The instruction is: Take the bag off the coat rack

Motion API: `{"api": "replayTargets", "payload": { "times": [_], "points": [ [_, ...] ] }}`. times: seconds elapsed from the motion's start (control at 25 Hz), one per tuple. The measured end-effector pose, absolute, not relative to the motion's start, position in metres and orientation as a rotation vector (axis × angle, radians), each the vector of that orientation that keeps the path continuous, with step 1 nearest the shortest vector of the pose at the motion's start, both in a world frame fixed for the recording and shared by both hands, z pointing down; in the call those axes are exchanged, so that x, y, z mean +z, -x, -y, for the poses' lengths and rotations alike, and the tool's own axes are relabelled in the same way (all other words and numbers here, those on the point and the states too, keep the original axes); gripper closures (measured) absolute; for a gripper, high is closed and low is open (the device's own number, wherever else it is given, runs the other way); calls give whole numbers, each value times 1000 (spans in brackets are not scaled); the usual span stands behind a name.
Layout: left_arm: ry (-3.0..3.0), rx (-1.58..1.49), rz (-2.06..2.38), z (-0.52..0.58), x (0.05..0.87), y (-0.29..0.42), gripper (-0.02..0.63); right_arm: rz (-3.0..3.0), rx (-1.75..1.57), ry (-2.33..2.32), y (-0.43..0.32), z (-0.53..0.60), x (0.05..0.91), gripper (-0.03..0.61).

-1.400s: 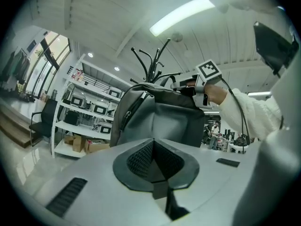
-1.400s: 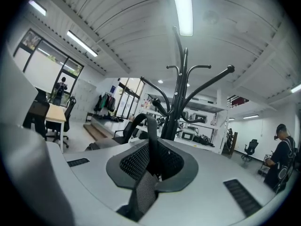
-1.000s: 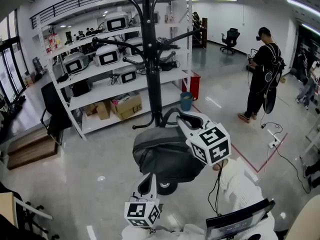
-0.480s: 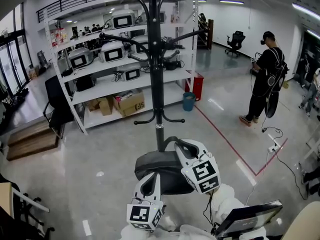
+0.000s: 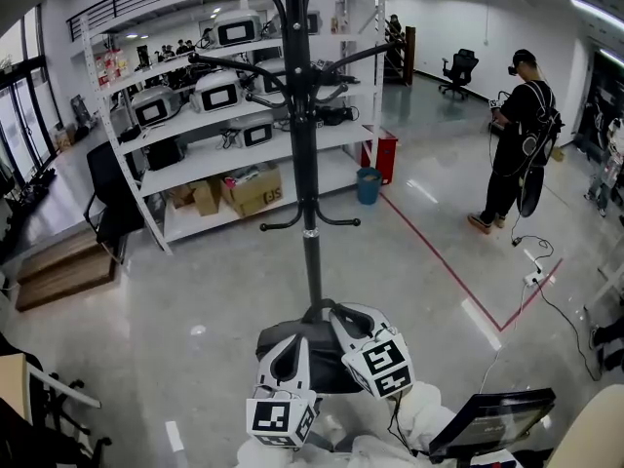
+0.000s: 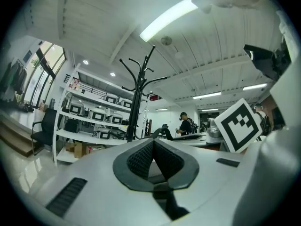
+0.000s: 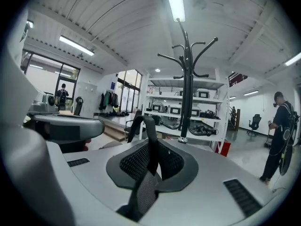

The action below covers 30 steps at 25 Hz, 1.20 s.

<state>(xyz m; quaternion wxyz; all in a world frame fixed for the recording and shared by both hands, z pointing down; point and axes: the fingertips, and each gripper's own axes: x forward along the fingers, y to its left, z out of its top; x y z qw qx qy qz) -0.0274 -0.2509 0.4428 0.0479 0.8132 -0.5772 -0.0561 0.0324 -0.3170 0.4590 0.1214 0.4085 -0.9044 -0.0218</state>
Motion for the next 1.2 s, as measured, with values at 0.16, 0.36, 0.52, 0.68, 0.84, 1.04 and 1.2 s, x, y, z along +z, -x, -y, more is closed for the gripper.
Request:
{"api": "replayTargets", "payload": {
  "times": [0.16,0.36,0.52,0.68,0.84,1.04,1.2],
  "points": [
    [-2461,-197,1782,246,441,35,613,2644,-54,-1214,-31,311,461,531],
    [-2474,-211,1775,243,437,42,612,2630,-54,-1234,-23,300,461,531],
    [-2505,-236,1756,240,428,48,612,2619,-29,-1290,-18,283,461,531],
    [-2533,-259,1736,232,419,56,612,2614,20,-1361,-19,268,460,531],
    [-2532,-242,1704,226,428,58,612,2593,78,-1394,-19,258,470,531],
    [-2512,-228,1699,221,434,61,612,2578,78,-1376,-14,244,477,531],
    [-2493,-221,1712,225,436,66,612,2581,23,-1330,-5,240,476,531]
  ]
}}
